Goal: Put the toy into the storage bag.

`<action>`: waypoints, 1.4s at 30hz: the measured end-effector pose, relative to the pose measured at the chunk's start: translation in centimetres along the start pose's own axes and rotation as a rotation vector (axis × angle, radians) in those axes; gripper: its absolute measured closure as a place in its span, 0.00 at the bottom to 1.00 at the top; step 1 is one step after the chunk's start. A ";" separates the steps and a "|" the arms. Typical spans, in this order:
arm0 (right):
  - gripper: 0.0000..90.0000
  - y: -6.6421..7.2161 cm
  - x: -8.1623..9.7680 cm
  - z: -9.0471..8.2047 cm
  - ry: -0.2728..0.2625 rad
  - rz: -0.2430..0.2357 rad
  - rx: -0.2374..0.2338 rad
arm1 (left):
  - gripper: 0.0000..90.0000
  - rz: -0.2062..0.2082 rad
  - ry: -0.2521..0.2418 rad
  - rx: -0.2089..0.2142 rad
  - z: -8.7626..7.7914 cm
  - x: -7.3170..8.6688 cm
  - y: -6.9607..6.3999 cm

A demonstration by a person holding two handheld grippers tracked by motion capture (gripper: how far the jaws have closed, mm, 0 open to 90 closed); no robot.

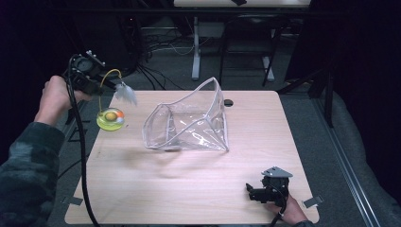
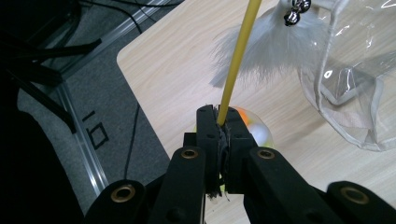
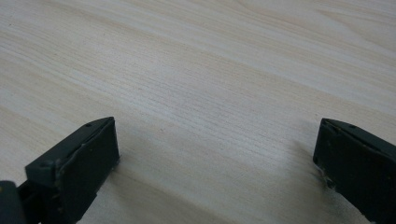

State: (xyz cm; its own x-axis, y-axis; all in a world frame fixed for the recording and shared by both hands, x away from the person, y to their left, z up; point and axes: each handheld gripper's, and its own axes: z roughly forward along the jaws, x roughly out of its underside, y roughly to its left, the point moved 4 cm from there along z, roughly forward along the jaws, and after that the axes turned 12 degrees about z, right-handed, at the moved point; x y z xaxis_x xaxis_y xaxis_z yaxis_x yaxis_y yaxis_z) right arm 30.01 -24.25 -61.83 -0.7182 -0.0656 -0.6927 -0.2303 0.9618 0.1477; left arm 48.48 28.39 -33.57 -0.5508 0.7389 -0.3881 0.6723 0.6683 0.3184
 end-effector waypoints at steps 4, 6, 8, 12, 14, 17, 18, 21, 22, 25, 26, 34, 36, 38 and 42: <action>0.00 0.0 0.0 0.0 0.000 0.000 0.000 | 0.98 -0.007 0.004 0.003 0.0 -0.2 0.3; 0.00 0.0 0.0 0.0 0.000 0.000 0.000 | 0.98 -0.001 0.008 0.002 -0.1 -0.5 0.4; 0.00 0.0 0.0 0.0 0.000 0.000 0.000 | 0.98 0.000 0.007 0.000 -0.2 -0.8 0.4; 0.00 0.0 0.0 0.0 0.000 0.000 0.000 | 0.98 0.006 0.005 -0.006 -0.5 -1.3 0.5; 0.00 0.0 0.0 0.0 0.000 0.000 0.000 | 0.98 -0.002 -0.005 0.000 -0.6 -1.6 0.5; 0.00 0.0 0.0 0.0 0.000 0.000 0.000 | 0.98 0.006 -0.009 0.001 -0.8 -2.1 0.4; 0.00 0.0 0.0 0.0 0.000 0.000 0.000 | 0.98 0.010 -0.006 0.000 -0.9 -2.2 0.4; 0.00 0.0 0.0 0.0 0.000 0.000 0.000 | 0.98 0.021 -0.006 -0.001 -1.1 -2.8 0.3; 0.00 0.0 0.0 0.0 0.000 0.000 0.000 | 0.98 0.026 -0.004 0.000 -1.2 -3.0 0.2; 0.00 0.0 0.0 0.0 0.000 0.000 0.000 | 0.98 0.035 -0.010 -0.008 -1.7 -3.7 0.2; 0.00 0.0 0.0 0.0 0.000 0.000 0.000 | 0.98 0.035 -0.010 -0.008 -1.7 -3.7 0.2; 0.00 0.0 0.0 0.0 0.000 0.000 0.000 | 0.98 0.057 -0.022 -0.034 -2.9 -5.3 0.0; 0.00 0.0 0.0 0.0 0.000 0.000 -0.001 | 0.98 0.061 -0.025 -0.035 -3.2 -5.7 0.0; 0.00 0.0 0.0 0.0 0.000 0.000 -0.001 | 0.98 0.069 -0.030 -0.041 -3.4 -6.1 -0.1; 0.00 0.0 0.0 0.0 0.000 -0.001 -0.002 | 0.98 0.080 -0.034 -0.038 -3.7 -6.9 -0.4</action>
State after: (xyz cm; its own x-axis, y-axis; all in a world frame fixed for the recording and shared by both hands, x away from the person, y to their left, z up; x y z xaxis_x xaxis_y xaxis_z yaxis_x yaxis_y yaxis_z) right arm 30.03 -24.25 -61.83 -0.7183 -0.0663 -0.6926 -0.2321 0.9613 0.1487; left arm 50.16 23.32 -27.80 -0.4786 0.7872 -0.3889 0.6937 0.6105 0.3821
